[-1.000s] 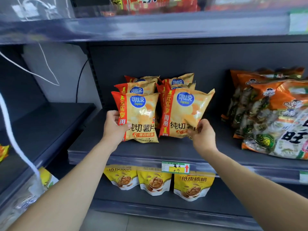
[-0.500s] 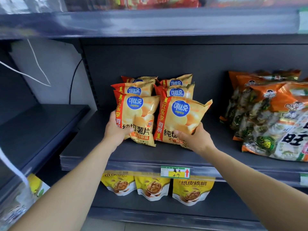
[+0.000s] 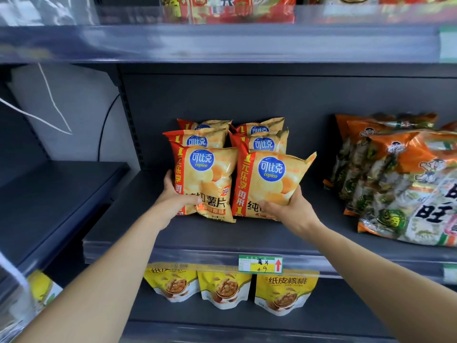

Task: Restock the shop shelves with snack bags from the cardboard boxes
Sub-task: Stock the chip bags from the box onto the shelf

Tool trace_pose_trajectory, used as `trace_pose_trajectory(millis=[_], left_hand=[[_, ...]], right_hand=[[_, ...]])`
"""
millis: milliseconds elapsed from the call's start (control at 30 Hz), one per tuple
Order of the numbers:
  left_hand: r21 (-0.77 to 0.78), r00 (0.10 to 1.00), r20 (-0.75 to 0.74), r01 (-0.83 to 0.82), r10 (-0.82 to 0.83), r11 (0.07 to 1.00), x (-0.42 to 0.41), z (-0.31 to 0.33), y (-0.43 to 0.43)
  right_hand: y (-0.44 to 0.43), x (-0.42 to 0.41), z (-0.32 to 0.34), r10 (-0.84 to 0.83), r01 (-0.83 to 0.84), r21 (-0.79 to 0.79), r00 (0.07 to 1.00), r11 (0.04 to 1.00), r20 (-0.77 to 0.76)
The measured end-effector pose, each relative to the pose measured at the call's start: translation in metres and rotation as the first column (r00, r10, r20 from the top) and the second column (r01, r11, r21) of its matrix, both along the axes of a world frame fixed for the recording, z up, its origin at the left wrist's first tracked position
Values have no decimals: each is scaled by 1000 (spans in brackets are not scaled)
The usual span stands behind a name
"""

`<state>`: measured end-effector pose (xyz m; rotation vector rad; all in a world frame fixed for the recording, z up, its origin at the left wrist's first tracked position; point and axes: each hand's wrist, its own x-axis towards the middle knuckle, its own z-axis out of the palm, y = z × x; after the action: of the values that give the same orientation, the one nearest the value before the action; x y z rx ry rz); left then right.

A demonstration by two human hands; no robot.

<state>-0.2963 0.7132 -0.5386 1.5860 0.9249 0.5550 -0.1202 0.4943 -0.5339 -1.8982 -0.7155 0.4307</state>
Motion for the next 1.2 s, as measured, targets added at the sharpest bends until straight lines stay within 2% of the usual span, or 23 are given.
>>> trace_pose_trajectory(millis=[133, 233, 367, 533, 667, 833, 1033, 1133, 1200], left_hand=[[-54, 994, 10, 113, -113, 992, 11, 4, 0], [-15, 987, 18, 157, -157, 987, 29, 1, -13], [38, 995, 81, 62, -64, 997, 33, -4, -19], [70, 990, 119, -87, 79, 994, 17, -5, -14], [42, 984, 123, -138, 132, 990, 11, -11, -9], [-25, 999, 51, -9, 10, 1000, 9, -7, -3], [23, 999, -18, 36, -35, 999, 13, -7, -8], [-24, 995, 33, 91, -90, 996, 11, -4, -5], [-68, 987, 119, 112, -104, 991, 7, -2, -4]], right_hand=[[-5, 11, 1, -46, 52, 98, 997, 994, -66], [-12, 21, 0, -102, 111, 115, 991, 987, -81], [-11, 33, -1, -81, 87, 80, 994, 993, -79], [6, 35, 2, 45, -43, 39, 997, 998, -60], [14, 36, 3, 125, -120, 77, 990, 990, -71], [16, 36, 1, 181, -168, 105, 976, 980, -122], [17, 32, -1, 201, -186, 113, 971, 976, -131], [14, 31, 1, 238, -223, 124, 963, 967, -125], [10, 31, 0, 253, -237, 136, 960, 962, -120]])
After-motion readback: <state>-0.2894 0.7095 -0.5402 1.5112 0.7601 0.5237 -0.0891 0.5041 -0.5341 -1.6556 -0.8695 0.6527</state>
